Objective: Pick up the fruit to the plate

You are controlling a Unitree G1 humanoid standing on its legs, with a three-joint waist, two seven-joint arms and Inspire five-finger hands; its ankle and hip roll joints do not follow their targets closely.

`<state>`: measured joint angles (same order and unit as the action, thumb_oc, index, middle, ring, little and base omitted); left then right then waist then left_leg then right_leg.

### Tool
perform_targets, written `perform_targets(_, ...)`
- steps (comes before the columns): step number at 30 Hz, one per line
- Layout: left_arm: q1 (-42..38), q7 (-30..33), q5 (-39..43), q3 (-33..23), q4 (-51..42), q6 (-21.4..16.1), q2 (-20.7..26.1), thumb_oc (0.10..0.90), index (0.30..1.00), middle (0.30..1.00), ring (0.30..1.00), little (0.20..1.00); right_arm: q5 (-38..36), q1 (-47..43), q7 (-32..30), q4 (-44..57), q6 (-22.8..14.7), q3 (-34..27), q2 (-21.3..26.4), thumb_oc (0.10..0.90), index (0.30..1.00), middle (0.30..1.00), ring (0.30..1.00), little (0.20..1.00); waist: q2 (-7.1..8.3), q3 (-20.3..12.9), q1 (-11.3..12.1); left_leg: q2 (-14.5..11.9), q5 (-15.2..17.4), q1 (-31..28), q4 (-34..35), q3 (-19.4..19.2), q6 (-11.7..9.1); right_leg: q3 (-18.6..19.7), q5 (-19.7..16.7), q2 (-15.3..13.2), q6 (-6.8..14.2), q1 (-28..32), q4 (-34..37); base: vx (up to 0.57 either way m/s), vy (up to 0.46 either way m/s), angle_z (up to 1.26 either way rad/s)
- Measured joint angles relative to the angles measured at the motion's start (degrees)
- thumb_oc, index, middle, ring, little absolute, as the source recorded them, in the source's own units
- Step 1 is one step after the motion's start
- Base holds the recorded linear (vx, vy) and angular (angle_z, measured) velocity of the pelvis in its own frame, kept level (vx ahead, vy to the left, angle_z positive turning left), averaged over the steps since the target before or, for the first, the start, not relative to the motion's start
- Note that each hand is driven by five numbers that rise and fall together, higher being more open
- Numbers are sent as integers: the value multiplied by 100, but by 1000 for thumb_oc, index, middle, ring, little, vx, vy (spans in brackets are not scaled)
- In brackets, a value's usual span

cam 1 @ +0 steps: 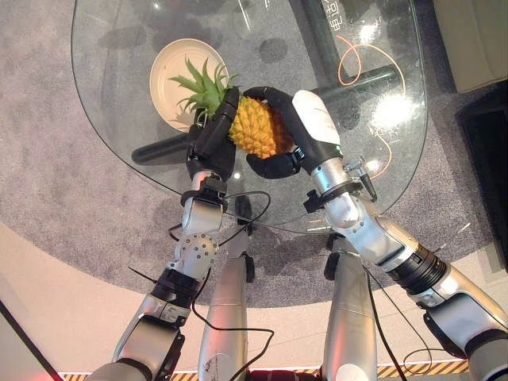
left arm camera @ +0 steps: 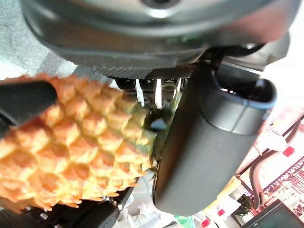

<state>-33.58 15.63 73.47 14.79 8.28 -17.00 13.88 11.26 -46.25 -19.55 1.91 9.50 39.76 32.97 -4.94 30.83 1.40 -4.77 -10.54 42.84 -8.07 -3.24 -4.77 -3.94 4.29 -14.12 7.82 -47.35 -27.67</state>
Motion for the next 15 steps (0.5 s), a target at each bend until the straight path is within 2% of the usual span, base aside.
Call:
perform_targets(7, -1, 11, 4, 10, -2, -199, -9, 800, 900, 900, 900, 900, 12, -69, 140, 133, -4, 64, 109, 100, 300, 300, 300, 200, 0, 0, 7, 2, -8, 0, 4, 17, -2, -14, 0, -3, 0, 5, -4, 0, 0, 0)
perform_targets(8, -1, 11, 4, 9, -2, -256, -17, 657, 778, 778, 778, 757, 11, -80, 142, 136, -4, 73, 110, 100, 300, 300, 300, 200, 0, 0, 6, 2, -8, 0, 5, 18, -2, -15, 0, -3, 0, 5, -4, 0, 0, 0)
perform_targets(9, -1, 11, 4, 10, -2, -292, -24, 375, 535, 535, 535, 475, 11, -84, 142, 138, -5, 73, 109, 100, 300, 300, 300, 200, 0, 0, 9, 3, -8, 0, 5, 18, -2, -15, 0, -3, 0, 5, -4, 0, 0, 0)
perform_targets(10, -1, 10, 4, 12, -2, -343, -37, 180, 368, 368, 368, 280, 11, -86, 141, 146, -6, 73, 109, 100, 300, 300, 300, 200, 0, 0, 10, 3, -8, 1, 5, 20, -2, -15, 0, -3, 0, 6, -4, 0, 0, 0)
perform_targets(11, 0, 9, 4, 17, -2, -434, -70, 100, 300, 300, 300, 200, 11, -88, 141, 155, -17, 71, 109, 100, 300, 300, 300, 200, 0, 0, 11, 3, -9, 1, 6, 23, -2, -17, 0, -3, 0, 6, -3, 0, 0, 0)
perform_targets(15, 2, -6, -8, 28, -2, -662, -181, 100, 300, 300, 300, 200, 15, -113, 141, 168, -33, 74, 101, 100, 300, 300, 300, 200, 0, 0, 11, 4, -9, 1, 8, 26, -3, -20, 0, -3, 0, 7, -3, 0, 0, 0)
